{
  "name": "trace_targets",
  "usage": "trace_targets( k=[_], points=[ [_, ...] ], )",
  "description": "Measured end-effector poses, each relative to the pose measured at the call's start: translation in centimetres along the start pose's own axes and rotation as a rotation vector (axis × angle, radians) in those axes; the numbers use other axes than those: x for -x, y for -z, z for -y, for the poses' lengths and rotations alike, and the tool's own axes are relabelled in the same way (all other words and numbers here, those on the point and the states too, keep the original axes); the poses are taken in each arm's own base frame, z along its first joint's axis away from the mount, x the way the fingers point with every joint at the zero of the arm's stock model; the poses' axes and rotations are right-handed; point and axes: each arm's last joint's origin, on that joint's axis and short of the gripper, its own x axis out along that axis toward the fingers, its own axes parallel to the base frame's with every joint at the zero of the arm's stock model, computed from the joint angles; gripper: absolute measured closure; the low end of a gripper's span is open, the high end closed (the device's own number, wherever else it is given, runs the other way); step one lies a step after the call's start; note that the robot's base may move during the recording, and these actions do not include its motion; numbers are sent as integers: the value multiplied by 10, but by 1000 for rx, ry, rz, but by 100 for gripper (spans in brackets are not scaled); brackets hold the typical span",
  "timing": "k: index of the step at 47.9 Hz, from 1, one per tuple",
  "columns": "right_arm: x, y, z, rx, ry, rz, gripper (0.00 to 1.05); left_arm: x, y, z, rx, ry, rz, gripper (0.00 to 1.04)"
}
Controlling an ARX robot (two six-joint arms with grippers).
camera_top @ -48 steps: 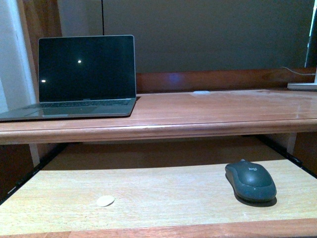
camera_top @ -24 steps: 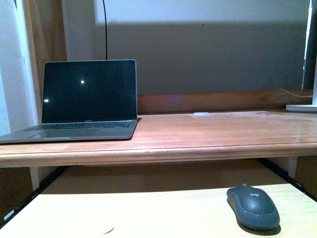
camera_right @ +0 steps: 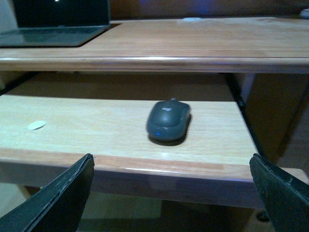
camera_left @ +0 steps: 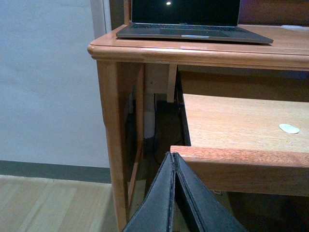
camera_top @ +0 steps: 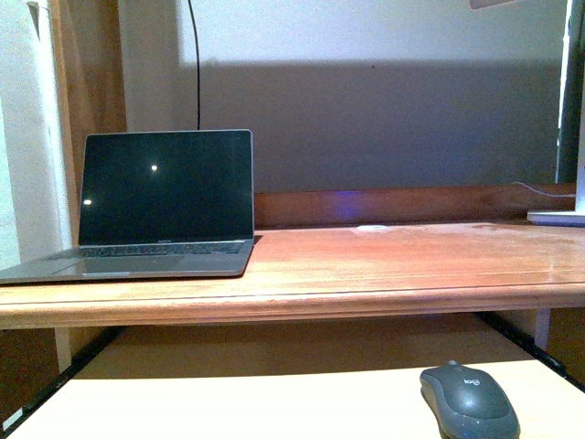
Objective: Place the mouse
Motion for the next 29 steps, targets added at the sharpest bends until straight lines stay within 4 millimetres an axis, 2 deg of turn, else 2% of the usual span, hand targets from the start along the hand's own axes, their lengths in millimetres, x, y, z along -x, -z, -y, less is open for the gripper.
trace_targets(
  k=[9, 16, 29],
  points=[
    [-32, -8, -16, 41, 31, -30, 7, 0, 12, 0, 1, 0, 1, 102],
    [-65, -4, -17, 77, 117, -94, 7, 0, 13, 0, 0, 0, 3, 78],
    [-117, 1, -1, 106, 301, -209, 7, 0, 13, 0, 0, 0, 3, 35]
  ],
)
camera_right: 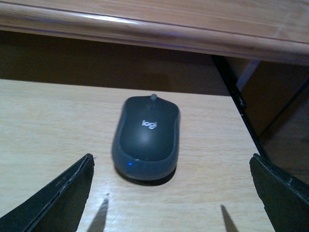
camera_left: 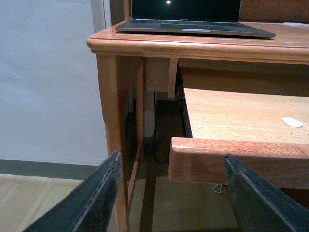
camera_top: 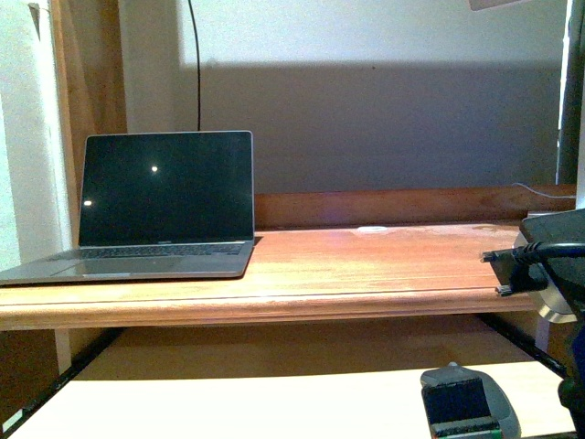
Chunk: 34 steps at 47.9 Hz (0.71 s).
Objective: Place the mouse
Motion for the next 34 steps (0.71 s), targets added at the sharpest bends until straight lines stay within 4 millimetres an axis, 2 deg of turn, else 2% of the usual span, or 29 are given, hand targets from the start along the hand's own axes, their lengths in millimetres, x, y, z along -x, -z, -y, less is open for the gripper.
trace_targets(
  k=[10, 34],
  points=[
    [-17, -2, -3, -1, 4, -44, 7, 0, 0, 0, -1, 0, 0, 6],
    [-47, -6, -24, 40, 2, -124, 7, 0, 0, 0, -2, 0, 0, 8]
  ],
)
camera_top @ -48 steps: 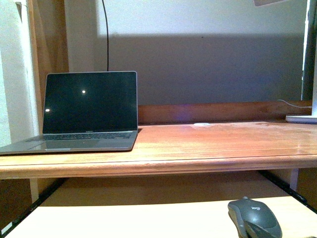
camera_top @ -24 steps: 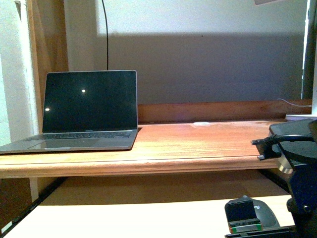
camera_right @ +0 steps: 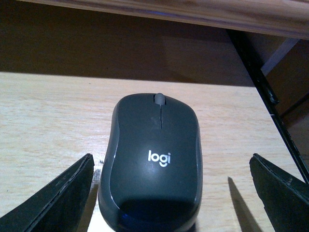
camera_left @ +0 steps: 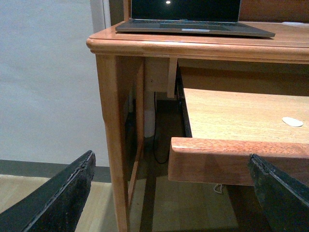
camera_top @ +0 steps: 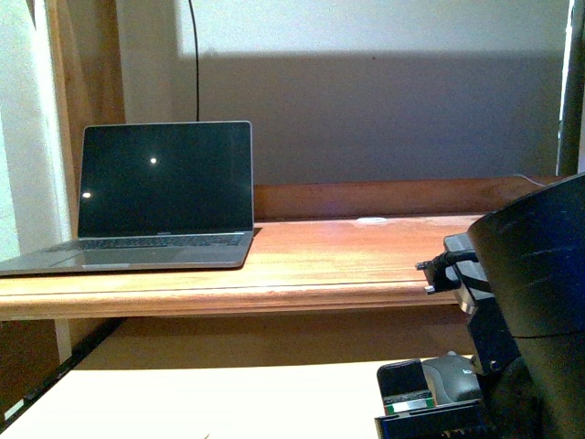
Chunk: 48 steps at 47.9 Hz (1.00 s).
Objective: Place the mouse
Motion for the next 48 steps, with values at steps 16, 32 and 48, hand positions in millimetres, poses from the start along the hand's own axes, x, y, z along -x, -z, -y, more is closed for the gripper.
trace_targets(
  k=[16, 32, 48],
  points=[
    [-12, -4, -5, -11, 14, -37, 21, 0, 0, 0, 0, 0, 0, 8],
    [-7, -9, 3, -61, -29, -52, 49, 0, 0, 0, 0, 0, 0, 8],
    [43, -44, 36, -141, -60, 29, 49, 0, 0, 0, 0, 0, 0, 8]
  ],
)
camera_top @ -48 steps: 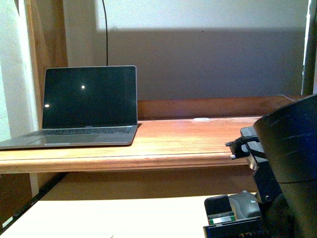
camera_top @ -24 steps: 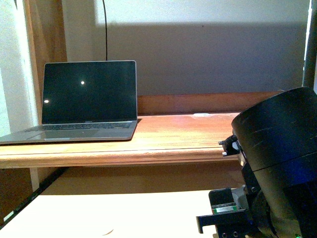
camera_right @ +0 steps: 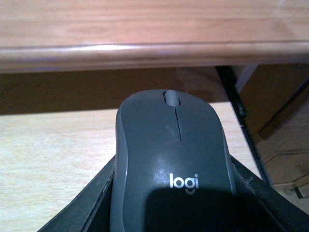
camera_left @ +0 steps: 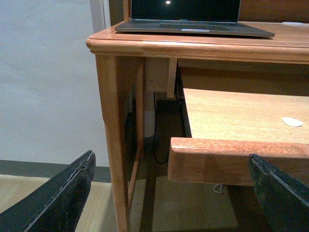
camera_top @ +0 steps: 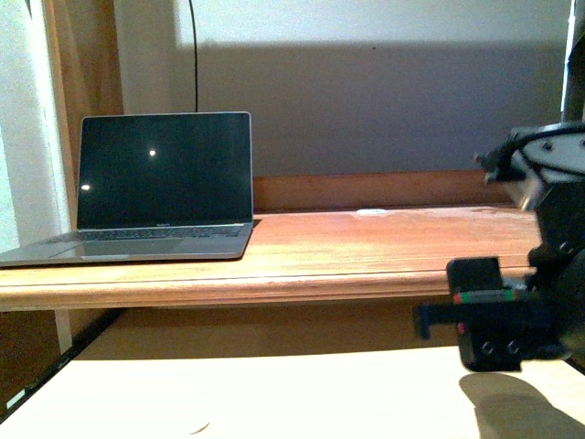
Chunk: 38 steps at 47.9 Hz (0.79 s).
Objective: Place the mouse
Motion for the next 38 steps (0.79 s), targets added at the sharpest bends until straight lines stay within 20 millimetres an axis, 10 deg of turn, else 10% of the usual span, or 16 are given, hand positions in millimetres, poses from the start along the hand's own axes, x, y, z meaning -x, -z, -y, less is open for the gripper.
trace_targets(
  k=[14, 38],
  points=[
    [-8, -57, -43, -74, -49, 68, 49, 0, 0, 0, 0, 0, 0, 8],
    [-108, -90, -106, -45, 67, 28, 49, 0, 0, 0, 0, 0, 0, 8]
  ],
)
